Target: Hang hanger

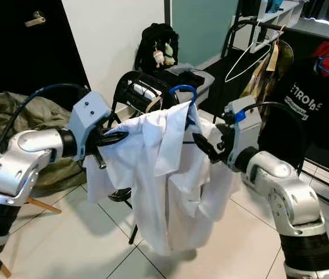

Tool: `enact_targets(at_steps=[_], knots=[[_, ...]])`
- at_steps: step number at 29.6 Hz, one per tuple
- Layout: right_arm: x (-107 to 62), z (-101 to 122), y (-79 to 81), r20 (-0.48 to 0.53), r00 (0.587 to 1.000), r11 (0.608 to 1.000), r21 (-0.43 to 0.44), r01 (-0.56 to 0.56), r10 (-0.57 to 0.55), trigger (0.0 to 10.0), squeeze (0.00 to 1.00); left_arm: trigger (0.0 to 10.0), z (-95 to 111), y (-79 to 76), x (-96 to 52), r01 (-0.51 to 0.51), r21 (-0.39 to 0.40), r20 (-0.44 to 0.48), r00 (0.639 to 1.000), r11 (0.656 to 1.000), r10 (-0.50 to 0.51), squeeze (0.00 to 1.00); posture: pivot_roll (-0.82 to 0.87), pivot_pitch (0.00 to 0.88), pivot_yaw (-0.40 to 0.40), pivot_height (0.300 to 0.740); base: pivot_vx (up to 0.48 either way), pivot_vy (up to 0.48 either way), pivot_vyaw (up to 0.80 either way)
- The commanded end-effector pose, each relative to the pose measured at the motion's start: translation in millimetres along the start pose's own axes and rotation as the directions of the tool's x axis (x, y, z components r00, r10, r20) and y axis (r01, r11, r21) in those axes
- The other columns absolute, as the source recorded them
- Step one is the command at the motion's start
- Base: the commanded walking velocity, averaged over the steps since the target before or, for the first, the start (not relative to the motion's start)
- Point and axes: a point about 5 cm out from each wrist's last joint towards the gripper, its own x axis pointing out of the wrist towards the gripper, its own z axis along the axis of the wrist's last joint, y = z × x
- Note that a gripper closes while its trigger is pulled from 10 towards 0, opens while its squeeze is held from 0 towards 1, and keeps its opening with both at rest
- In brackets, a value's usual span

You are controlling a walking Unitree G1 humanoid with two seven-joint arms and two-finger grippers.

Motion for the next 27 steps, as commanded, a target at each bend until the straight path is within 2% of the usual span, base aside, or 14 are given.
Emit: enact_targets(at_steps=[1, 2, 3, 4, 5, 16, 17, 18, 21, 25, 27], knots=[[3.4, -16, 4.9, -0.078, 0.997, 0.999, 0.035, 0.001, 0.001, 10.0, 0.00, 10.0, 15, -1.4, -0.9, -0.012, 0.007, 0.078, 0.997, 1.000, 0.012, 0.00, -0.08, 0.067, -0.002, 0.740, 0.000, 0.000, 0.00], [3.4, -16, 4.9, -0.078, 0.997, 0.999, 0.035, 0.001, 0.001, 10.0, 0.00, 10.0, 15, -1.4, -0.9, -0.012, 0.007, 0.078, 0.997, 1.000, 0.012, 0.00, -0.08, 0.067, -0.002, 0.740, 0.000, 0.000, 0.00], [4.0, -17, 4.8, -0.082, 0.997, 0.999, 0.043, 0.011, -0.007, 4.4, 0.00, 10.0, 16, -2.5, 0.0, -0.012, 0.005, 0.080, 0.997, 1.000, 0.012, 0.00, -0.08, 0.067, -0.002, 0.740, 0.000, 0.000, 0.00], [4.0, -17, 4.8, -0.082, 0.997, 0.999, 0.043, 0.011, -0.007, 4.4, 0.00, 10.0, 16, -2.5, 0.0, -0.012, 0.005, 0.080, 0.997, 1.000, 0.012, 0.00, -0.08, 0.067, -0.002, 0.740, 0.000, 0.000, 0.00], [4.6, -18, 4.2, -0.082, 0.997, 0.999, 0.047, 0.019, -0.016, 0.0, 0.00, 10.0, 17, -3.4, 1.2, -0.011, 0.003, 0.082, 0.997, 1.000, 0.011, 0.00, -0.08, 0.068, -0.001, 0.740, 0.000, 0.000, 0.00], [4.3, -12, -5.0, -0.047, 0.996, 0.996, 0.044, 0.077, -0.075, 0.0, 0.00, 10.0, 14, -10.3, 5.5, 0.013, 0.028, 0.056, 0.998, 1.000, -0.015, 0.00, -0.08, 0.069, -0.002, 0.740, 0.000, 0.000, 0.00], [3.7, -10, -7.9, -0.040, 0.995, 0.995, 0.043, 0.094, -0.092, 0.0, 0.00, 10.0, 10, -13.3, 6.0, 0.026, 0.048, 0.038, 0.999, 0.999, -0.028, 0.00, -0.08, 0.070, -0.002, 0.740, 0.000, 0.000, 0.00], [2.6, -8, -11.8, -0.033, 0.994, 0.993, 0.038, 0.108, -0.107, 0.0, 0.00, 10.0, 2, -18.5, 5.9, 0.056, 0.109, -0.010, 0.998, 0.992, -0.055, 0.00, -0.08, 0.070, -0.005, 0.740, 0.000, 0.000, 0.00], [1.8, -6, -13.9, -0.031, 0.993, 0.993, 0.034, 0.114, -0.113, 0.0, 0.00, 10.0, -2, -20.2, 5.2, 0.069, 0.130, -0.031, 0.997, 0.989, -0.065, 0.00, -0.08, 0.070, -0.006, 0.740, 0.000, 0.000, 0.00], [-3.5, -1, -25.3, -0.034, 0.991, 0.991, -0.001, 0.132, -0.132, 0.0, 0.00, 10.0, -12, -21.7, 0.0, 0.109, 0.186, -0.087, 0.992, 0.976, -0.094, 0.00, -0.08, 0.072, -0.008, 0.740, 0.000, 0.000, 0.00], [-9.8, 4, -36.1, -0.040, 0.990, 0.990, -0.042, 0.132, -0.134, 0.0, 0.00, 10.0, -15, -20.6, -5.5, 0.142, 0.210, -0.107, 0.987, 0.967, -0.121, 0.00, -0.08, 0.072, -0.008, 0.740, 0.000, 0.000, 0.00]])
